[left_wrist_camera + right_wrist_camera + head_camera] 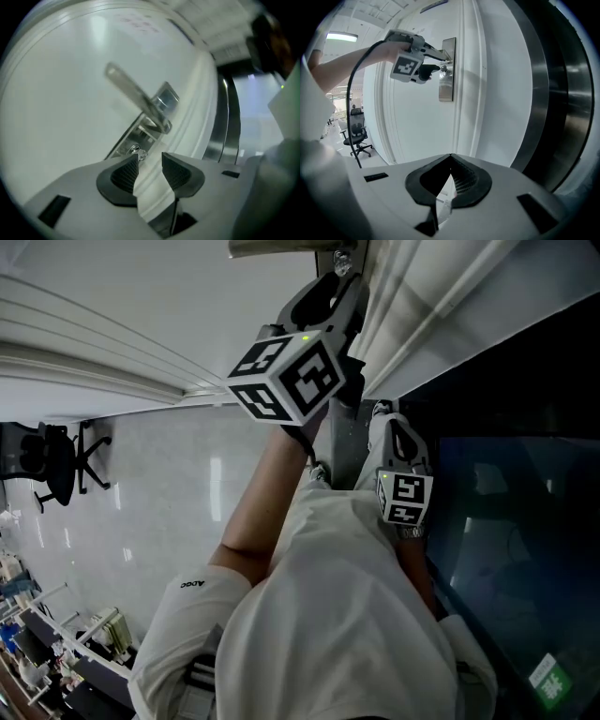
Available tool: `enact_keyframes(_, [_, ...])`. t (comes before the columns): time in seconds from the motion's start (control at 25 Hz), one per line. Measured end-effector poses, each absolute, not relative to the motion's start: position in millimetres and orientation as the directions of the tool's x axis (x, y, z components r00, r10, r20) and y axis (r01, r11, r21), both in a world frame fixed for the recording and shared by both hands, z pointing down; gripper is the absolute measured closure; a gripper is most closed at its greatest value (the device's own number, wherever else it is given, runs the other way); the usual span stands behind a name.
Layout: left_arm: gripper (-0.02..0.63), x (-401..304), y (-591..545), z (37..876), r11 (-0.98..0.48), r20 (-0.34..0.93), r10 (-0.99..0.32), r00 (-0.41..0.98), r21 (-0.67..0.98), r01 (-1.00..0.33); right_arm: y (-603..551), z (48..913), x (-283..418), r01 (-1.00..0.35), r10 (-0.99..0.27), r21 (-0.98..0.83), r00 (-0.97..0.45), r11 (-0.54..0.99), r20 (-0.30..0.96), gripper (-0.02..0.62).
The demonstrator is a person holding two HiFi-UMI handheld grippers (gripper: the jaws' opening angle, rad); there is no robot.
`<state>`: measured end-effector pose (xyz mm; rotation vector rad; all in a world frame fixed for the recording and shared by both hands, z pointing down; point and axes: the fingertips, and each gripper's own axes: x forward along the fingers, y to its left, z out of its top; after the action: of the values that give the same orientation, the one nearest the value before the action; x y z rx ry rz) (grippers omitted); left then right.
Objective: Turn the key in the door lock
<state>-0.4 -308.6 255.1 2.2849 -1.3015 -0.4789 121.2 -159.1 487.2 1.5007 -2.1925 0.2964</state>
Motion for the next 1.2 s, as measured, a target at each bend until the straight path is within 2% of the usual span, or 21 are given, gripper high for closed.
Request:
enact_keyframes(0.08, [0.462, -7, -310, 258, -0.409, -0.159, -0.850, 0.502, 0.800, -0.439, -158, 488, 122, -0.921, -0.819, 0.083, -0.295, 0.381, 0.491, 0.594])
enact_keyframes(0.16, [0.462, -8, -311, 260, -0.393, -0.206, -0.834, 0.512, 0.874, -0.287, -157, 488, 122, -0.920, -0.818, 0.084, -0.296, 0.383, 0.493, 0.594])
enact_keyframes(0.4, [0.462, -6, -318, 264, -0.332, -0.296, -0.816, 0.497, 0.943, 0.016, -157, 487, 120, -0.919, -0.819, 0.088, -0.296, 0.385, 0.492, 0.594])
enact_keyframes(0.56, [0.462, -10, -328, 268, -0.292, -0.302, -0.832, 0.465, 0.952, 0.095, -159, 488, 121, -0.920, -0.819, 0.087, -0.294, 0.383, 0.492, 0.594])
enact_keyframes(0.76, [0.463, -13, -334, 274, -0.300, -0.276, -0.841, 0.465, 0.954, 0.025, -160, 488, 124, -0.923, -0.822, 0.086, -0.287, 0.374, 0.493, 0.594])
enact_keyframes(0.92, [0.501, -14, -334, 266, -0.351, -0.221, -0.848, 0.482, 0.915, -0.199, -161, 488, 124, -0.923, -0.820, 0.088, -0.287, 0.376, 0.495, 0.594])
enact_keyframes(1.2, [0.500, -13, -330, 263, -0.360, -0.108, -0.877, 0.468, 0.793, -0.492, -160, 489, 121, -0.921, -0.817, 0.088, -0.291, 0.381, 0.498, 0.594])
